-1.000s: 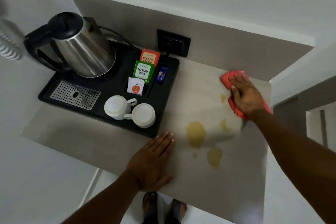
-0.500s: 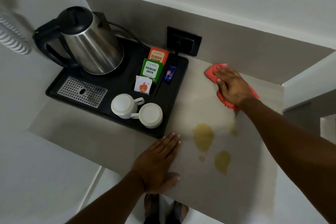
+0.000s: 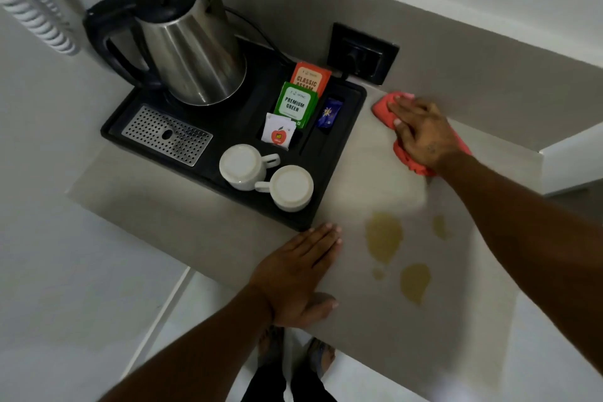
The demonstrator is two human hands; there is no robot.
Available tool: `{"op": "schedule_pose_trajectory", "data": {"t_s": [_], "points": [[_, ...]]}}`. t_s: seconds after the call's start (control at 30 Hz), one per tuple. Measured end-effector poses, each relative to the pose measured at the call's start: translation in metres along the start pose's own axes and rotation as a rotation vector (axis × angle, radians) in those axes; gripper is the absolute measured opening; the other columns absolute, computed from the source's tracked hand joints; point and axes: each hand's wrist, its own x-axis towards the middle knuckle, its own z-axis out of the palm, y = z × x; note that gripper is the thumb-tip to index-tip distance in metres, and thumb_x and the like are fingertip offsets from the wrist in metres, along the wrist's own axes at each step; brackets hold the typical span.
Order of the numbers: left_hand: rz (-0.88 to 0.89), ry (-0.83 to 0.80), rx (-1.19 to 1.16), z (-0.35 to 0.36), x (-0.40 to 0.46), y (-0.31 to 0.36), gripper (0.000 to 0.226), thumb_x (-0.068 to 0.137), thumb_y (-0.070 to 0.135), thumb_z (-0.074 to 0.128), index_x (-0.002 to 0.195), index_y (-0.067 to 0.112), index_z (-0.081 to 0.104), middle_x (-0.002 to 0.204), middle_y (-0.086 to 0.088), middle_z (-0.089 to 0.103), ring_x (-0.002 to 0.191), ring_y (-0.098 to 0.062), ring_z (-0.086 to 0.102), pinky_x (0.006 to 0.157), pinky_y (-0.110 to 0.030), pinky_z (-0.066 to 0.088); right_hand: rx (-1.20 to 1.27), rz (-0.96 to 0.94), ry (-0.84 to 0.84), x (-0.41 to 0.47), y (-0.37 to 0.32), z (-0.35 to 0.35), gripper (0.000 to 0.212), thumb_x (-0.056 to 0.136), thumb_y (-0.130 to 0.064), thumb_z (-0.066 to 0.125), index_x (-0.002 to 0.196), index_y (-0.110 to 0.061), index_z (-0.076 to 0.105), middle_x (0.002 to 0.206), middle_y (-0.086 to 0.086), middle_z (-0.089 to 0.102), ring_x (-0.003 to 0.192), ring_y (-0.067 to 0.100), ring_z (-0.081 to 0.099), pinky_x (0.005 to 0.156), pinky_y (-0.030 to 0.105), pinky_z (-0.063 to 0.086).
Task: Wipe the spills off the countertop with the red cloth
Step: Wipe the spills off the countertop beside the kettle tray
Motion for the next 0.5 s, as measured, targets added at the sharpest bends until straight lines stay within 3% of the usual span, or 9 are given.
{"op": "schedule_pose_trajectory", "data": {"t_s": [0.1,0.27,0.5], "points": [[-0.009,-0.013,0.005,-0.001,0.0,0.0,0.094,0.096,0.061,0.047,0.161,0.003,0.009,0.172,-0.015,0.007,0.159,-0.026,-0.005,0.129,-0.042,0.007,-0.008,0.006,-0.029,0.025,-0.014,0.007,0.046,0.099,-0.032,0.04,0.141,-0.019,0.051,0.147,0.008,0.051,0.125,0.039,0.041,0.11,0.045,0.031],[0.003,0.012,-0.008,-0.001,-0.001,0.001,0.094,0.095,0.059,0.051,0.16,0.002,0.014,0.171,-0.015,0.01,0.159,-0.026,-0.002,0.128,-0.045,0.015,-0.01,-0.089,-0.066,-0.019,-0.004,0.002,0.041,0.101,-0.034,0.041,0.139,-0.027,0.053,0.144,0.002,0.054,0.126,0.034,0.043,0.108,0.051,0.033],[0.004,0.033,-0.021,-0.001,-0.001,0.0,0.094,0.095,0.057,0.054,0.16,0.001,0.016,0.17,-0.016,0.013,0.159,-0.028,0.001,0.129,-0.043,0.01,-0.036,0.039,-0.019,0.017,-0.006,0.003,0.048,0.099,-0.038,0.034,0.142,-0.022,0.05,0.15,0.008,0.047,0.127,0.04,0.036,0.106,0.047,0.028]]}}
